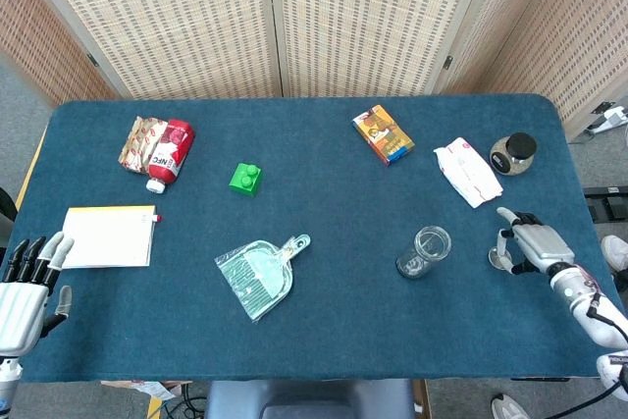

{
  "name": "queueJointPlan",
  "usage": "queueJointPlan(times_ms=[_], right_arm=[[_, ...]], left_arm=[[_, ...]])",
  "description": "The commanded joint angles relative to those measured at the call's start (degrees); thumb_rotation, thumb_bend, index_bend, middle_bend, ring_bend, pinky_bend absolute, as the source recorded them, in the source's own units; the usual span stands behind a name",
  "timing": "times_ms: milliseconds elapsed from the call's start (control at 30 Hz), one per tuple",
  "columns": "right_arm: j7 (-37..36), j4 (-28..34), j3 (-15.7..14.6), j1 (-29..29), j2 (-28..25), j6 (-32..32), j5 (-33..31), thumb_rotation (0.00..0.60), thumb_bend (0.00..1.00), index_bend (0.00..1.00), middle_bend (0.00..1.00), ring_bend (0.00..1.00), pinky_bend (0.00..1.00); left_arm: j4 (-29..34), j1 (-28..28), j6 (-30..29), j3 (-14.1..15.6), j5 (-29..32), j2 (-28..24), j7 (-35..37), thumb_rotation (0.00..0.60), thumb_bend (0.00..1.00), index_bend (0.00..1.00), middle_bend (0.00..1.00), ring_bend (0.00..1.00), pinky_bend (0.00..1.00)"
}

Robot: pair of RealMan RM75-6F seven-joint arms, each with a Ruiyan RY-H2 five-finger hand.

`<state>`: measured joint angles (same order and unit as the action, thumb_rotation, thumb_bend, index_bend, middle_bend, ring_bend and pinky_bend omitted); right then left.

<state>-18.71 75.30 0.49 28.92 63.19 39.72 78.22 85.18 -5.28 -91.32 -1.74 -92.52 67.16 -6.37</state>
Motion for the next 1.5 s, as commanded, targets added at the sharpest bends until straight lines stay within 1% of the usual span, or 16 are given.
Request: queueJointPlan(times_ms=[33,367,500,700,867,1167,1500], right_arm=[[3.4,6.4,1.1,-0.2,-5.0,2.1,-1.4,0.6,0.45,0.57,0.0,0.0,0.0],[9.6,22.9,3.6,0.1,-17.5,5.1,-4.7,0.6,0.45,0.57,0.0,0.0,0.0],[10.9,27.8,4.6,0.5,-21.5,5.5,-5.7,0.6,0.45,0.57,0.0,0.0,0.0],[12.8,33.2,6.1,1.6,-25.0,5.3,-7.1,0.6,0.45,0.57,0.0,0.0,0.0],[14.5,36.0,7.2,3.1,-26.1,4.6,-8.3,0.6,0.45,0.57,0.0,0.0,0.0],[19.0,40.0,9.0,6.3,-26.6,3.4,-12.1,0.6,0.45,0.57,0.0,0.0,0.0],[23.8,41.9,9.5,9.3,-25.4,2.2,-16.3,0.6,0.45,0.57,0.0,0.0,0.0]], left_arm=[[0.1,0.0,-0.1,0.0,-0.2,0.0,-0.2,0.6,0.54,0.0,0.06,0.0,0.0],[0.4,0.2,-0.6,-0.1,-0.3,0.1,-0.7,0.6,0.54,0.0,0.06,0.0,0.0],[0.4,0.2,-0.6,-0.2,-0.3,0.1,-0.7,0.6,0.54,0.0,0.06,0.0,0.0],[0.5,0.2,-0.8,-0.2,-0.3,-0.1,-0.6,0.6,0.54,0.0,0.06,0.0,0.0],[0.7,0.4,-1.2,-0.3,-0.4,-0.3,-0.3,0.6,0.54,0.0,0.06,0.0,0.0],[1.1,0.9,-2.2,-0.5,-0.5,-1.1,0.8,0.6,0.54,0.0,0.06,0.0,0.0],[1.5,1.2,-2.9,-0.5,-0.9,-1.6,1.3,0.6,0.54,0.0,0.06,0.0,0.0]])
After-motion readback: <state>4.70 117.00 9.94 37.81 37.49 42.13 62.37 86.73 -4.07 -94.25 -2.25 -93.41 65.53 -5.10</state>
